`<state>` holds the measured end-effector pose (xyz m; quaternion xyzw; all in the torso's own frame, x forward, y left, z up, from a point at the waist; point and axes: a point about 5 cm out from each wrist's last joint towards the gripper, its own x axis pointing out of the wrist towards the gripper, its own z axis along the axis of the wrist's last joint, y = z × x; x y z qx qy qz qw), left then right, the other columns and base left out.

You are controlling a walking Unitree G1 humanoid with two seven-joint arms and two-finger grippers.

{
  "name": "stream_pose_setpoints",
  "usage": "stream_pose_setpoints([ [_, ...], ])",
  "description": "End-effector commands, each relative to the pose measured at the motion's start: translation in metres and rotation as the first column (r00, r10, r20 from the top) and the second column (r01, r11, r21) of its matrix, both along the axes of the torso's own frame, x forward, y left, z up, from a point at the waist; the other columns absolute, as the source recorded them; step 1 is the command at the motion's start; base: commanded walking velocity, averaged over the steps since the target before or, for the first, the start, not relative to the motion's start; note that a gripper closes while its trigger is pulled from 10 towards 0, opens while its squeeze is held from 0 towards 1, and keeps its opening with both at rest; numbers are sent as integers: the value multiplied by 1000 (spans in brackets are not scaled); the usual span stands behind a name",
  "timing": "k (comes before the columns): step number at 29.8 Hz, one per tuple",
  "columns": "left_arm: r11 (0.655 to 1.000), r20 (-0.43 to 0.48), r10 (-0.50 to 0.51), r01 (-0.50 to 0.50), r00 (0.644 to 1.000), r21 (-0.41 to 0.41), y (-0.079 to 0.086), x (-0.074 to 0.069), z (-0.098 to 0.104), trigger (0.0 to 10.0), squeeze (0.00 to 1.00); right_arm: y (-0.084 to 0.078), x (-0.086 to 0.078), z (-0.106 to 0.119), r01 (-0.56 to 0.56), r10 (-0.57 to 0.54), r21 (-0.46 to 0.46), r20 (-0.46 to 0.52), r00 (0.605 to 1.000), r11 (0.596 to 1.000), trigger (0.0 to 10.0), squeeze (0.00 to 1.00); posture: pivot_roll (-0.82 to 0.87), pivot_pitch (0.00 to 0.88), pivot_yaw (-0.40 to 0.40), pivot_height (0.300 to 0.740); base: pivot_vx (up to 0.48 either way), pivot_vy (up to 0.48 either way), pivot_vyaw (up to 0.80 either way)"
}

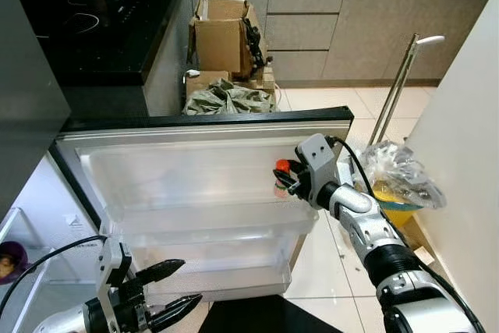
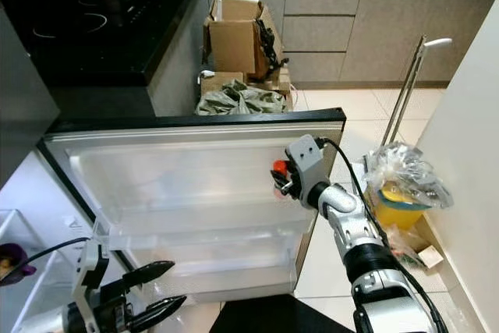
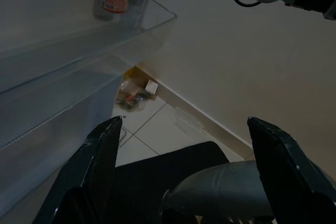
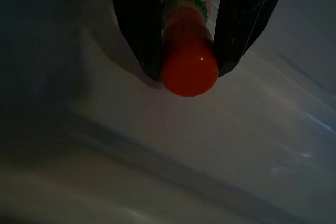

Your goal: Restocking fridge

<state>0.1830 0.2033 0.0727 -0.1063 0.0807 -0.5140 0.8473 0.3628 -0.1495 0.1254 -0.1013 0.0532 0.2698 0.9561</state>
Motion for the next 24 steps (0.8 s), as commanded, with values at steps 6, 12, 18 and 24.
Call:
stream_pose_setpoints([
  [6,1000,-8,-2,3,1000,10,1,-3,2,10000,0,-3,1,-8,58,-56,42,-49,997,997,10000,0,-14,104,-28,740,0,0,0],
  [12,1000,-6,-2,2,1000,11,0,-2,4,10000,0,-2,1,-14,59,-57,28,-86,995,998,10000,0,-12,107,-29,740,0,0,0],
  [18,1000,-3,-4,4,1000,12,-1,-1,5,10000,0,-3,2,-14,65,-62,28,-92,994,998,10000,106,-12,109,-26,740,0,0,0],
  [24,1000,-2,-4,4,1000,12,-1,0,6,10000,0,-3,2,-14,52,-50,15,-94,994,999,10000,1000,-13,106,-26,740,0,0,0],
])
